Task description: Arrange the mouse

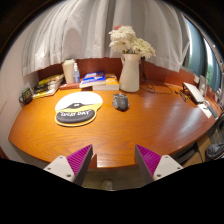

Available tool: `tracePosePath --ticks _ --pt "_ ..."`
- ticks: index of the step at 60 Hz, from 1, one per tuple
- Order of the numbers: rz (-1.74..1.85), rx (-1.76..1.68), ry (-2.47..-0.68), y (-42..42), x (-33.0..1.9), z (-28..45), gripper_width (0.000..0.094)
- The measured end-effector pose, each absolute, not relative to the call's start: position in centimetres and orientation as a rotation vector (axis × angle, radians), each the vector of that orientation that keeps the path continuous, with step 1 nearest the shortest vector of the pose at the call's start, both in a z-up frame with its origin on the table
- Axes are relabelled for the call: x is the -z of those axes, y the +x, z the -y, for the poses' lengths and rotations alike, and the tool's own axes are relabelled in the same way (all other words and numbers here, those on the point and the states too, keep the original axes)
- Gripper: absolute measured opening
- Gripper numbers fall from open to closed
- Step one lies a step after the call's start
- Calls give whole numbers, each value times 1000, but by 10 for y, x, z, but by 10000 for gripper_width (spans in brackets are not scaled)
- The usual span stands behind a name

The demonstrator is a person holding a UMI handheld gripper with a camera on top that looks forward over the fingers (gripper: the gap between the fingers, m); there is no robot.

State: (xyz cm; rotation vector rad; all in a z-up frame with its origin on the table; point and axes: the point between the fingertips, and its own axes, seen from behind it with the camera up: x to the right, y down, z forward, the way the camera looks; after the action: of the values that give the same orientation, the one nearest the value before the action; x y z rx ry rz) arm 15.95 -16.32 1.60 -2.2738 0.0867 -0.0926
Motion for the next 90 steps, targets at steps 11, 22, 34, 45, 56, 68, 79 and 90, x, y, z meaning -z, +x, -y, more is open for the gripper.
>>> tracePosePath --ticks 11,22,34,45,56,68,79,90 --pt "-127 96 -2288 195 6 78 850" --pt "-92 98 -2273 209 3 -14 833" --pt "-91 85 -2273 219 5 -78 739" --pt "-90 66 -2299 219 11 -91 493" --pt "-80 84 -2322 218 12 -91 350" --pt "-110 86 -2349 213 -9 -92 309" --pt "-107 80 -2193 181 -121 -112 311" --pt "-53 46 -2048 117 -224 -125 314"
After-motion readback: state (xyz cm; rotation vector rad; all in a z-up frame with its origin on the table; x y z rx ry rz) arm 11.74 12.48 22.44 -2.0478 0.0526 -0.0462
